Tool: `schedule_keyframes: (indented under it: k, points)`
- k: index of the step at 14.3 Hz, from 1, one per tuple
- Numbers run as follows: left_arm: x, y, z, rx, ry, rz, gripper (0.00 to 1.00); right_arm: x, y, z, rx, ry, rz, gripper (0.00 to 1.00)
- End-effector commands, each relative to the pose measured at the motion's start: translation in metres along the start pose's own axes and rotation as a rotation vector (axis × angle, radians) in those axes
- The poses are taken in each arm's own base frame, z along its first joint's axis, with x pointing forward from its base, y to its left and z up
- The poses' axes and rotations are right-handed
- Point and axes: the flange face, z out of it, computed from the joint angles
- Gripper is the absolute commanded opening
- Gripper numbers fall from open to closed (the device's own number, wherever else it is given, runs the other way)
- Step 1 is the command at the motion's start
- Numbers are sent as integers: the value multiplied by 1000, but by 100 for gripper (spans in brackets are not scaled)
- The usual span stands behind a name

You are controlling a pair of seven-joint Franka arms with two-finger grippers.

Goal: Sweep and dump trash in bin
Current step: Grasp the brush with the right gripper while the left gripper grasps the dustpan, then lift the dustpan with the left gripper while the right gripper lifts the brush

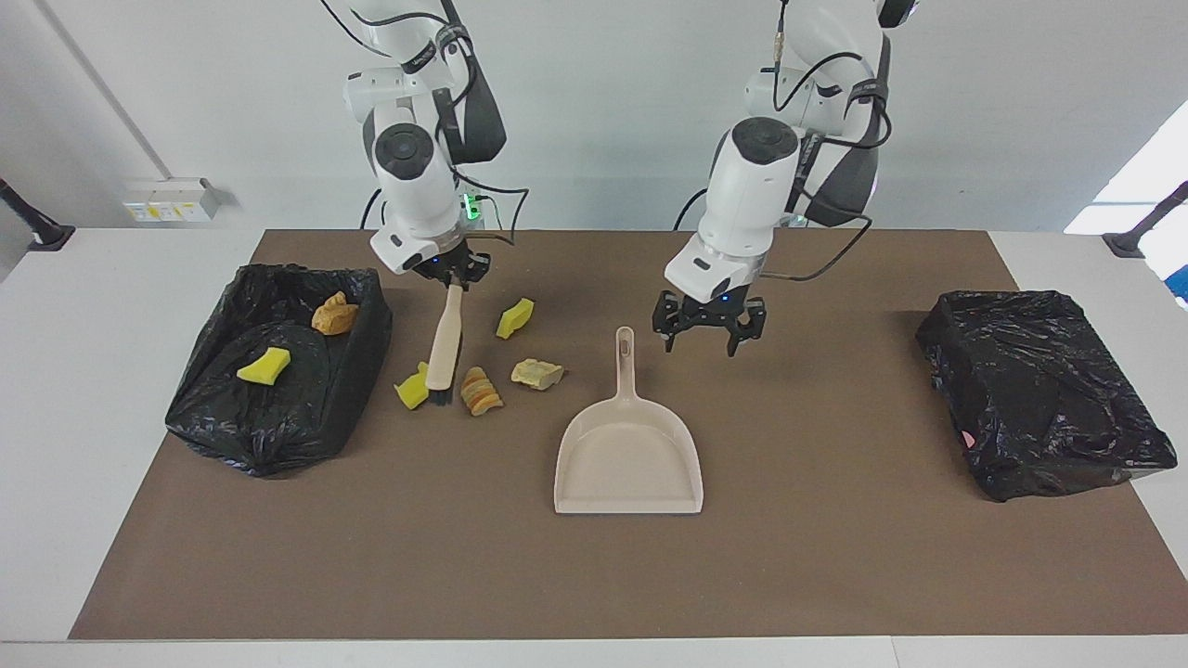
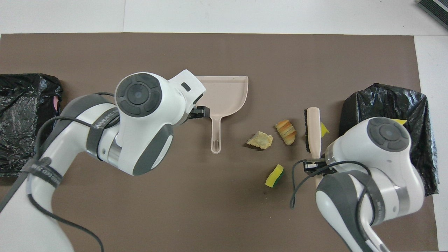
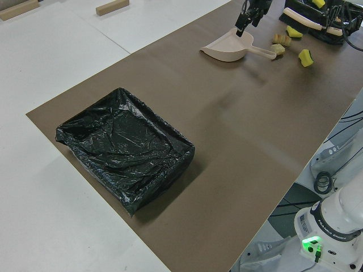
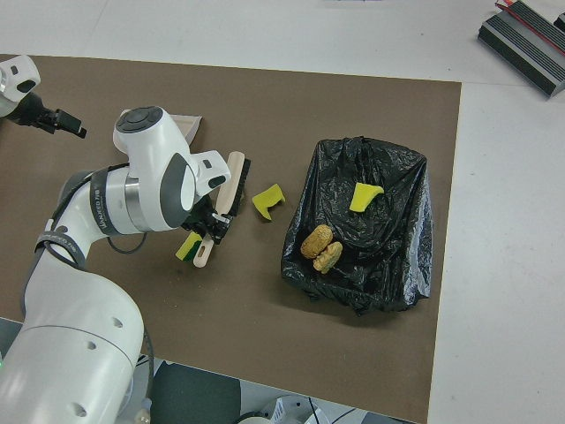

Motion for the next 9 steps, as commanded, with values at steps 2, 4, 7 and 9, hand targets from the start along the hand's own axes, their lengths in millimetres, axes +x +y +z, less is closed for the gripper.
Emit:
schedule_keyframes:
  k: [2,4,7,9]
  points:
    - [-6,49,31,-20,45,-57,100,15,52,4,-11,42,-85,0]
    - [-14,63,50,-17,29,-59,100,20,68,13,-24,26,-104,0]
    - [-30,81,79,5,-11,-37,100,22,74,26,-31,19,-102,0]
    - [-35,84,82,17,-28,-29,100,23,74,39,-37,-5,-106,0]
